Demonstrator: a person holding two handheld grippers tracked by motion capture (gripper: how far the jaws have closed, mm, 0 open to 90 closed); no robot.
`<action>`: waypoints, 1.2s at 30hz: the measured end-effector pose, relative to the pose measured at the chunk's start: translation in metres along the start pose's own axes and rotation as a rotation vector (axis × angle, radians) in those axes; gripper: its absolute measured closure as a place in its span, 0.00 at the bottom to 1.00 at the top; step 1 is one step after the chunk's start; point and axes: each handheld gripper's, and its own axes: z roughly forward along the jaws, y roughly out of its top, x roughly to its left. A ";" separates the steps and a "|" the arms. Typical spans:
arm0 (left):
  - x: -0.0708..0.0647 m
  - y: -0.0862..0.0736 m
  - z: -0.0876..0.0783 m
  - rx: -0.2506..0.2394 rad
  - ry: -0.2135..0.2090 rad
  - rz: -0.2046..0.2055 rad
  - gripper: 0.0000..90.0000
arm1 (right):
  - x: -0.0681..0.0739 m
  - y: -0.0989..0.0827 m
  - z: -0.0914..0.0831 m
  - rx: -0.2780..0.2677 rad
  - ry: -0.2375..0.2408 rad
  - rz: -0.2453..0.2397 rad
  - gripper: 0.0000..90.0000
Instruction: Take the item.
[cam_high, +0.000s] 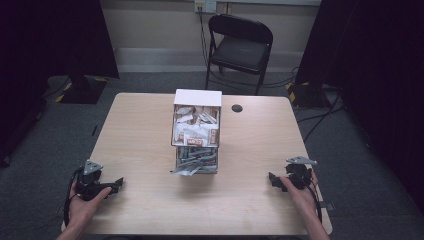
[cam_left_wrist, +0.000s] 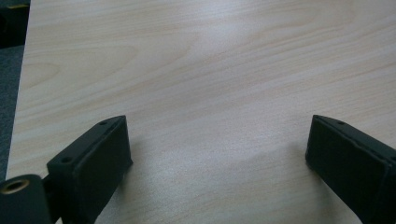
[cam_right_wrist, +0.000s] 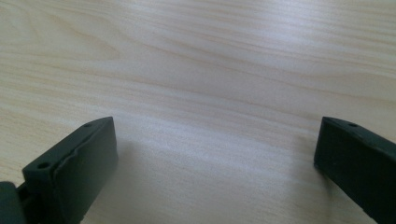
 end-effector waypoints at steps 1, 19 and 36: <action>0.000 0.000 0.000 -0.001 0.001 -0.002 0.07 | 0.000 0.000 0.000 0.000 0.000 0.000 0.00; -0.004 0.001 -0.003 -0.007 0.002 -0.005 0.19 | 0.000 0.000 0.000 0.000 0.000 0.000 0.00; -0.010 0.008 -0.014 -0.041 -0.059 0.011 0.27 | 0.000 0.000 0.000 0.000 0.000 0.000 0.00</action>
